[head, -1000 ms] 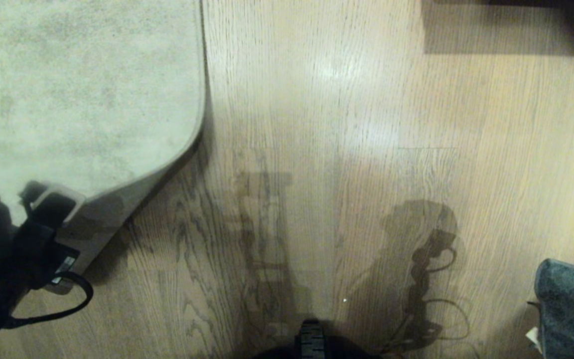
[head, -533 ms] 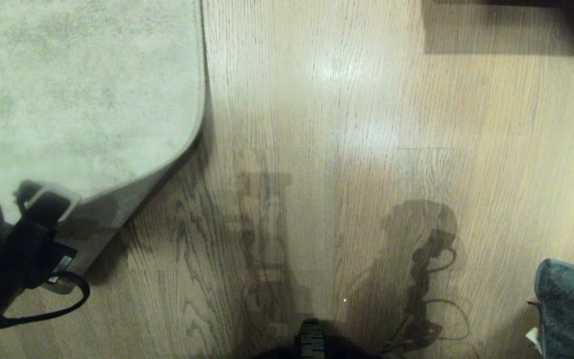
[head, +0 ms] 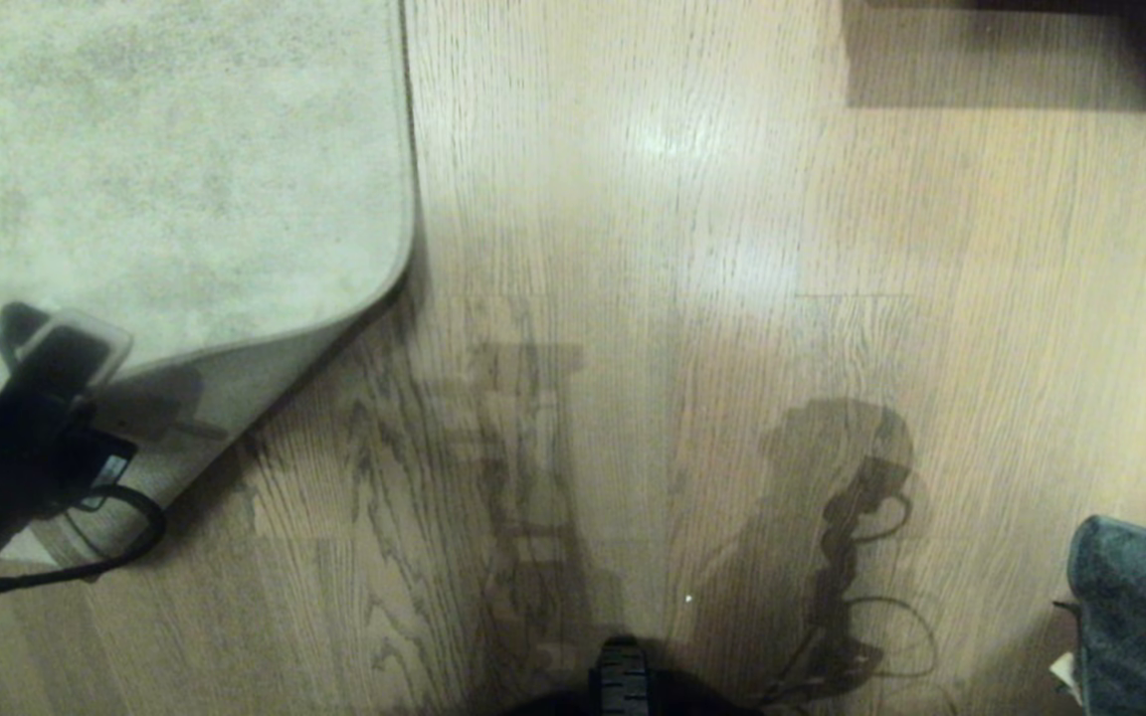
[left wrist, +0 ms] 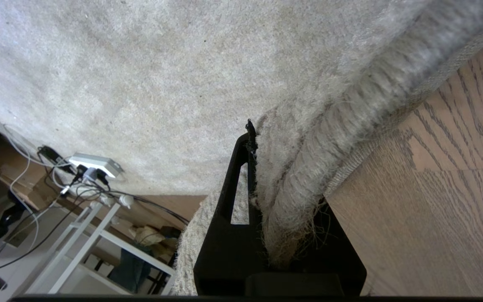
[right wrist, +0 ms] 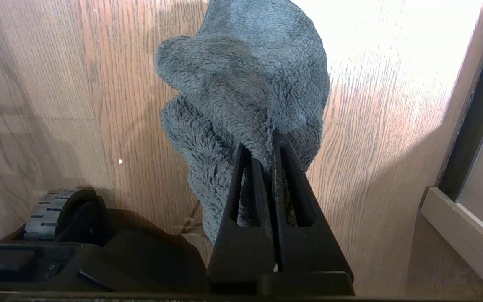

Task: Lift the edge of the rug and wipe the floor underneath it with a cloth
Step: Lift up the carpet

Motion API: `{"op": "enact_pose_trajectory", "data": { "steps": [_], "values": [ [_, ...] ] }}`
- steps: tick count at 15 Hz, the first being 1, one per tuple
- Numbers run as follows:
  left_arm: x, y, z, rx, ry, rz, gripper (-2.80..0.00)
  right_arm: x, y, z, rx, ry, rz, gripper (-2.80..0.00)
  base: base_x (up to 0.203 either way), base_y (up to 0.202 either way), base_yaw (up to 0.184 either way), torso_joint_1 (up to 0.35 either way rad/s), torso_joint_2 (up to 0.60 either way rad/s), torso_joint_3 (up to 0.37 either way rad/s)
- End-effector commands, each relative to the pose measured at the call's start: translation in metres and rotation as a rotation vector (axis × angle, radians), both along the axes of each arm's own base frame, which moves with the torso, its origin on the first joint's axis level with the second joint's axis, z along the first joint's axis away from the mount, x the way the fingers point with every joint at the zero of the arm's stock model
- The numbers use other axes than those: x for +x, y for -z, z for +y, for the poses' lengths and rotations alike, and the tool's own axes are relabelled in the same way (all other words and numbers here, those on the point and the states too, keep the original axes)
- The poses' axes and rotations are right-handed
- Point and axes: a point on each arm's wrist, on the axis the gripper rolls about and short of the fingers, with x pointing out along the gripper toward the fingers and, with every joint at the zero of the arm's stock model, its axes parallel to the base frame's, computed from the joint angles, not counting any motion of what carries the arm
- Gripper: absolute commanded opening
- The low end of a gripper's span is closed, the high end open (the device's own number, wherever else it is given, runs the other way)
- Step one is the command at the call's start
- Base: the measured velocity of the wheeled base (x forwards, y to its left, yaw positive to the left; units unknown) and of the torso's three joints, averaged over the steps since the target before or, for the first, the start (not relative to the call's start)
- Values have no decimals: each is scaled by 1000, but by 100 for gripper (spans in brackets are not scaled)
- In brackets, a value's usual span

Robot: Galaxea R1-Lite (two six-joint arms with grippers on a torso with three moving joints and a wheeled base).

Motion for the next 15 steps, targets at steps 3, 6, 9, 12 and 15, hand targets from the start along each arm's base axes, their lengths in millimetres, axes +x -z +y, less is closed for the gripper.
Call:
{"op": "enact_pose_trajectory", "data": {
  "steps": [3, 6, 9, 12, 15],
  "values": [
    [-3, -3, 3, -2, -4, -17, -280, 0, 0, 0, 0, -1, 0, -280, 0, 0, 0, 0, 0, 0],
    [-7, -2, 3, -3, -4, -15, -280, 0, 0, 0, 0, -1, 0, -280, 0, 0, 0, 0, 0, 0],
    [-10, -1, 3, -3, -4, -15, -280, 0, 0, 0, 0, -1, 1, -280, 0, 0, 0, 0, 0, 0],
    [-11, 0, 3, -4, -7, -12, -280, 0, 0, 0, 0, -1, -1, -280, 0, 0, 0, 0, 0, 0],
    [-11, 0, 3, -4, -7, -12, -280, 0, 0, 0, 0, -1, -1, -280, 0, 0, 0, 0, 0, 0]
  ]
}}
